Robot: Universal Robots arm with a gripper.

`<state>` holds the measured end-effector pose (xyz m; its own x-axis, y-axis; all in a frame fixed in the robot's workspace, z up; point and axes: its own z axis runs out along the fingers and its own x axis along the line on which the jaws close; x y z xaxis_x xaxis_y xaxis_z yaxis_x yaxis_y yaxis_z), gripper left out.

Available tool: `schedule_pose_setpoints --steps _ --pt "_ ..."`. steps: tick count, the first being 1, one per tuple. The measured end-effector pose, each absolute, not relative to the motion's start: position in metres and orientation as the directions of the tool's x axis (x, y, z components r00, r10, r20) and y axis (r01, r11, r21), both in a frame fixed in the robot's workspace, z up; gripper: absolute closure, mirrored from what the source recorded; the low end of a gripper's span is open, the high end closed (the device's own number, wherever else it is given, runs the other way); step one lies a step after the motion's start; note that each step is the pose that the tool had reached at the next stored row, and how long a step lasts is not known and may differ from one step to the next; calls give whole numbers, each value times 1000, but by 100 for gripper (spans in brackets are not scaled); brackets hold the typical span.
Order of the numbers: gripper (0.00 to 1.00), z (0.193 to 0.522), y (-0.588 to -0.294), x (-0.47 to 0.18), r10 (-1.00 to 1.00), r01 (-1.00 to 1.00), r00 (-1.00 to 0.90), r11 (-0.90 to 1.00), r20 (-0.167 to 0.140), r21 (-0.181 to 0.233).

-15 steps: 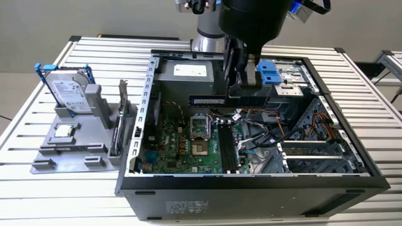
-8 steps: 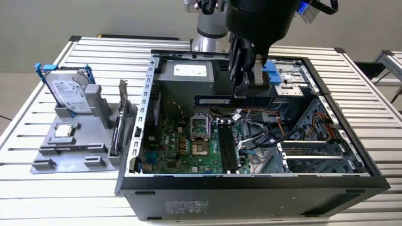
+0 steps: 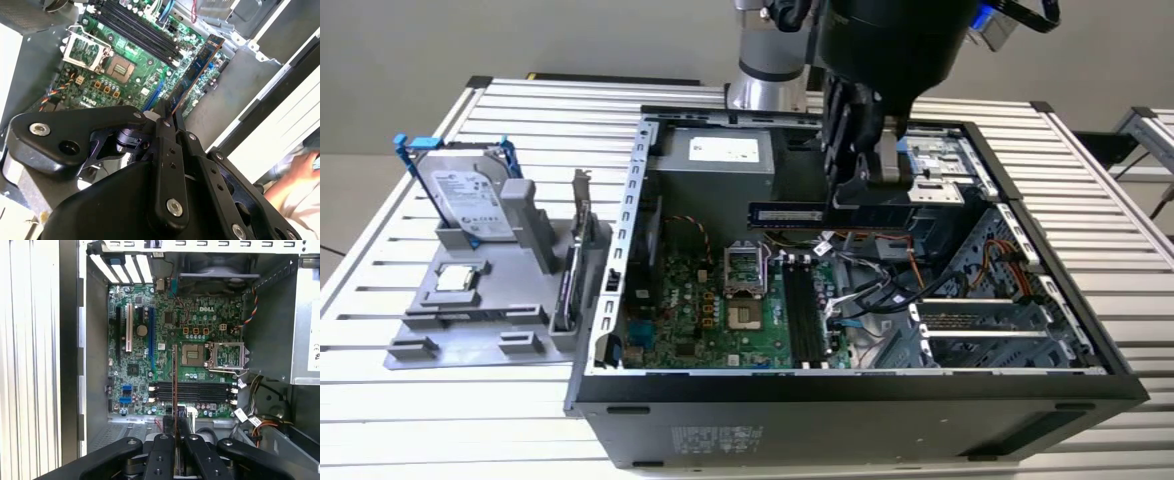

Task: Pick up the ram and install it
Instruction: 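Pick up the ram and move it above insertion slot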

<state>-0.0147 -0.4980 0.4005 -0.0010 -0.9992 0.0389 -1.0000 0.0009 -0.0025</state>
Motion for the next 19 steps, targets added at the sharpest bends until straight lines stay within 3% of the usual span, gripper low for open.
schedule_pose_setpoints --steps 19 --pt "100 400 -498 12 -999 -1000 -8 8 39 -3"
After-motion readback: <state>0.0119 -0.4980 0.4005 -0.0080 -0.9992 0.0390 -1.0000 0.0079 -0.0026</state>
